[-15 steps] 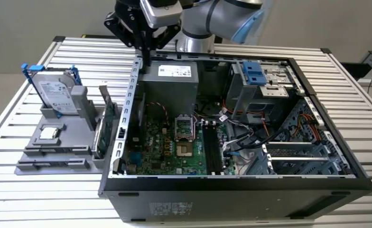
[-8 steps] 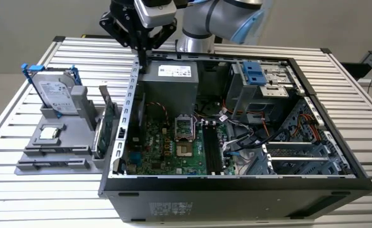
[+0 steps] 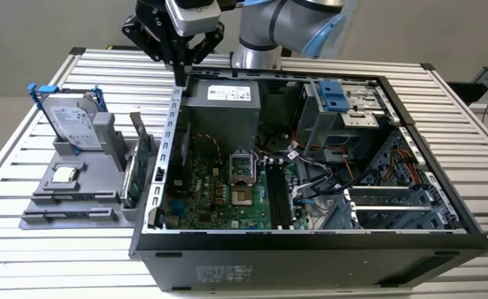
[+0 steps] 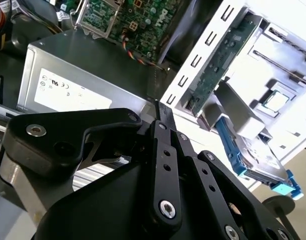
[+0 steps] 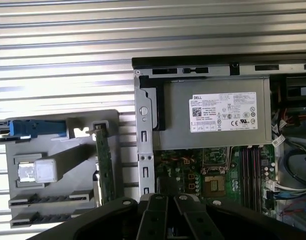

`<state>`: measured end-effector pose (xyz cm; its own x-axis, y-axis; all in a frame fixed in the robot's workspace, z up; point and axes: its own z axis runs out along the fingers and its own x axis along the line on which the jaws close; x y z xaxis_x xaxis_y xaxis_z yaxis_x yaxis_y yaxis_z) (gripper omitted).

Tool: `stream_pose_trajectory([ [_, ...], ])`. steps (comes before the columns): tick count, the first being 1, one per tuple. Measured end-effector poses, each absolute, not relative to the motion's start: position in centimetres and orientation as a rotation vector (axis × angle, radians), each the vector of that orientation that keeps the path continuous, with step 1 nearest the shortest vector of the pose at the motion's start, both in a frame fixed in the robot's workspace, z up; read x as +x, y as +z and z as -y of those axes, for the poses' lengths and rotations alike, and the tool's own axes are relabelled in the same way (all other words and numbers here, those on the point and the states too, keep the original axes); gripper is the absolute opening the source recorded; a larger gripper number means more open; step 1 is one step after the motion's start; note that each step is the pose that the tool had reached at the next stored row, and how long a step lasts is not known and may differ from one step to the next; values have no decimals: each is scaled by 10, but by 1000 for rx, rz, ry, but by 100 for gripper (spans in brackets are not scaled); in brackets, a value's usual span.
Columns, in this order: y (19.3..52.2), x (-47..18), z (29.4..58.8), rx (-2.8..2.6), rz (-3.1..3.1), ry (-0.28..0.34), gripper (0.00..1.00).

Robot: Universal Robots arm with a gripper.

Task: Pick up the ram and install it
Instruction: 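Reach for the ram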

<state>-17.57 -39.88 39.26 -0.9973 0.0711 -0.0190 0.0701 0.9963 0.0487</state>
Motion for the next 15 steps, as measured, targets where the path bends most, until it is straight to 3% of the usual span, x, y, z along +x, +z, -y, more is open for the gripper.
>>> stream_pose_trajectory([
  [15, 393, -197, 399, 110, -3118, 75, 0],
])
